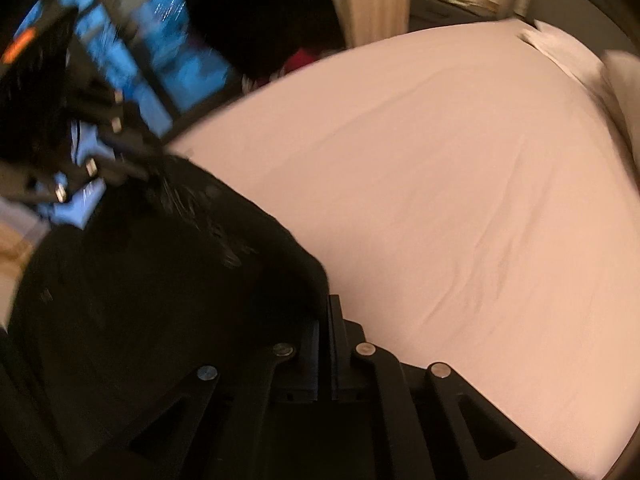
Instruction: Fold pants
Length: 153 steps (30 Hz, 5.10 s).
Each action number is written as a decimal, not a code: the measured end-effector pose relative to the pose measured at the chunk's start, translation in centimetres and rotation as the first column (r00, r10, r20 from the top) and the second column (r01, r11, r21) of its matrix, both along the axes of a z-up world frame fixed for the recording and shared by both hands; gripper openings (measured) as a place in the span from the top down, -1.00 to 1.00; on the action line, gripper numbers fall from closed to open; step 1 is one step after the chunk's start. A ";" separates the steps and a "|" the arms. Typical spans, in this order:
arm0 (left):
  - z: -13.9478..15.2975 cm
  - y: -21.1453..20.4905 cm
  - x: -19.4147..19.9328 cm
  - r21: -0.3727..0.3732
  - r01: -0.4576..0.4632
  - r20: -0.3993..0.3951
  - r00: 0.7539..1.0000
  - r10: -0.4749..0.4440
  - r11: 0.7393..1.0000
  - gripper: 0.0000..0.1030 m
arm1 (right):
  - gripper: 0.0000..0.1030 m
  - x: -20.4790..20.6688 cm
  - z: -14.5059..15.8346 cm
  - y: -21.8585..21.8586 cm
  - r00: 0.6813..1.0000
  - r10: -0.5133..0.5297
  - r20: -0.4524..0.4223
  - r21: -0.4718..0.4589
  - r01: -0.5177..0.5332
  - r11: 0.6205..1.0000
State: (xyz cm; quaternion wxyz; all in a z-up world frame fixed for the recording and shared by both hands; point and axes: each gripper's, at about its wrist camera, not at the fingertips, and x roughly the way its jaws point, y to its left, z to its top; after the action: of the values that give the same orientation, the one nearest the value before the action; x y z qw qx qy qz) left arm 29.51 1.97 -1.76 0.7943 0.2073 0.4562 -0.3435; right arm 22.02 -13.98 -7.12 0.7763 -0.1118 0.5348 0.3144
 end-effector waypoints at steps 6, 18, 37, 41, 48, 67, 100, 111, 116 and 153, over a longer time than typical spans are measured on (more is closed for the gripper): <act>0.4 -0.8 -2.7 -0.003 0.004 -0.006 1.000 -0.004 1.000 0.85 | 0.91 -2.7 0.2 -1.5 0.962 -0.244 -0.126 0.220 0.267 0.938; 1.1 -2.3 -10.2 0.013 0.032 0.007 0.999 -0.032 0.999 0.85 | 0.91 -10.7 1.1 -5.2 0.921 -0.340 -0.191 0.313 0.386 0.868; 0.0 -3.8 -21.4 0.066 0.193 -0.078 0.979 -0.188 0.979 0.85 | 0.91 -22.2 4.9 -5.3 0.991 -0.137 -0.001 -0.040 0.137 0.990; -0.6 -4.2 -23.1 0.083 0.227 -0.089 0.972 -0.219 0.970 0.85 | 0.91 -23.8 4.9 -4.6 0.993 -0.114 0.018 -0.095 0.115 0.989; -1.1 -5.1 -23.5 0.109 0.262 -0.103 0.963 -0.251 0.959 0.85 | 0.91 -25.1 5.1 -2.7 0.991 -0.117 0.065 -0.139 0.126 0.982; -2.9 -2.1 -25.0 0.112 0.255 -0.088 0.965 -0.246 0.961 0.85 | 0.89 -28.8 4.7 -1.8 0.990 -0.092 0.109 -0.209 0.113 0.971; -2.7 -6.0 -19.5 -0.086 -0.152 -0.257 0.958 0.125 0.985 -0.31 | 0.58 -25.6 1.3 -6.9 0.891 -0.445 -0.084 0.265 0.451 0.852; 0.9 -9.0 -17.1 -0.249 -0.232 -0.251 0.953 0.168 0.940 -0.25 | -0.04 -25.7 8.1 -23.4 0.668 -0.738 -0.094 0.537 0.658 0.528; -2.1 -11.7 -14.8 -0.296 -0.308 -0.385 0.905 0.182 0.904 -0.16 | -0.05 -20.0 6.9 -32.2 0.534 -0.814 -0.229 0.625 0.722 0.298; -7.2 -8.3 -15.7 -0.411 -0.458 -0.577 0.800 0.164 0.788 0.09 | 0.90 -29.2 6.3 -43.1 0.143 -0.958 -0.247 0.675 0.735 -0.064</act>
State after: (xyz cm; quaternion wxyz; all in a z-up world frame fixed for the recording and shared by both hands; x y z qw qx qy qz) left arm 13.84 -6.33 -8.99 0.7160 -0.2014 0.5653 -0.3568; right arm -7.17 -57.11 -0.81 0.8404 0.4939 0.1939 -0.1103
